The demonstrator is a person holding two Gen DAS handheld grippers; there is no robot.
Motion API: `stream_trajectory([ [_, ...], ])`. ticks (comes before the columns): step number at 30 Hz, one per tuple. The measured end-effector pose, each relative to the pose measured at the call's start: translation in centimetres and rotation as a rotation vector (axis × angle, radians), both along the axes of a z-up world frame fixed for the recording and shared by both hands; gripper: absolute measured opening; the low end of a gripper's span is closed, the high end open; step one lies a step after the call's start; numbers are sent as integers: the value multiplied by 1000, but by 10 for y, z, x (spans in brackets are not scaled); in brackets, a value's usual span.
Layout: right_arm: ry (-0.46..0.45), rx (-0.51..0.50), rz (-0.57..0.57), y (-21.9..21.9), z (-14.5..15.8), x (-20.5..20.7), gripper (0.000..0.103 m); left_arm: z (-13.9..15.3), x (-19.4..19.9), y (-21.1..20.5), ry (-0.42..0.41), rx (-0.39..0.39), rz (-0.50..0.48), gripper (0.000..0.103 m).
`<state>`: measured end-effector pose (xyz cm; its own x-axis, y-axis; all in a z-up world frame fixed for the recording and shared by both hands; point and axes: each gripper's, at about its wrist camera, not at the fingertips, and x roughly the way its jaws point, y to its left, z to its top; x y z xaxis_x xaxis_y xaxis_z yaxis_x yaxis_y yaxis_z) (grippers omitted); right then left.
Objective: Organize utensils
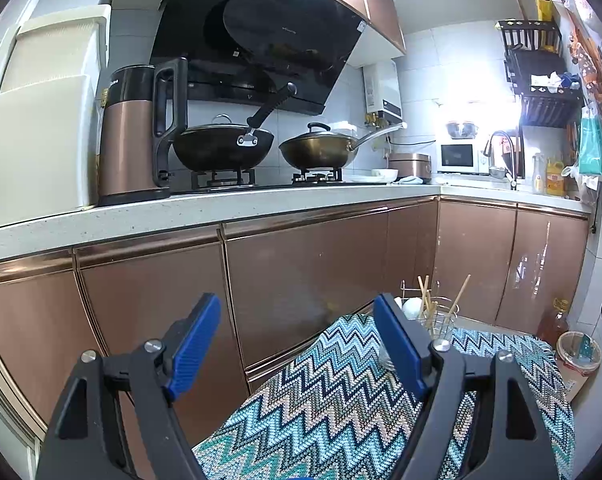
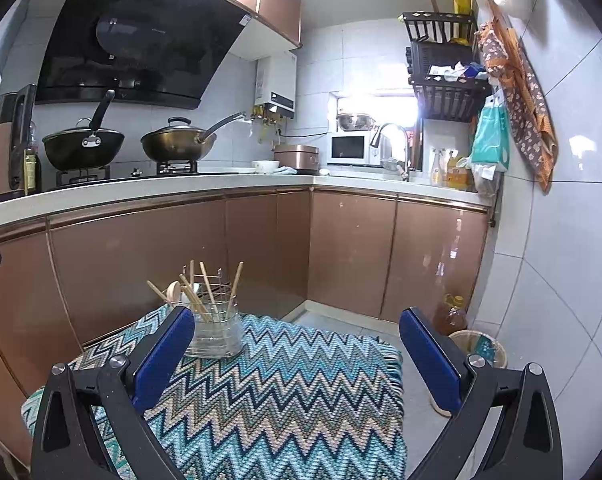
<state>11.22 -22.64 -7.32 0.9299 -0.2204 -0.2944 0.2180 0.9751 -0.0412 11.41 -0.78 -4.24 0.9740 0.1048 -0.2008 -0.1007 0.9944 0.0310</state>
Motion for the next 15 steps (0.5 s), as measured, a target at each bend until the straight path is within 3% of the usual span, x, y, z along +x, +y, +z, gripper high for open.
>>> stream_trajectory([
  [15, 0, 20, 100, 2, -4, 13, 103, 1, 3, -4, 14, 10, 36, 78],
])
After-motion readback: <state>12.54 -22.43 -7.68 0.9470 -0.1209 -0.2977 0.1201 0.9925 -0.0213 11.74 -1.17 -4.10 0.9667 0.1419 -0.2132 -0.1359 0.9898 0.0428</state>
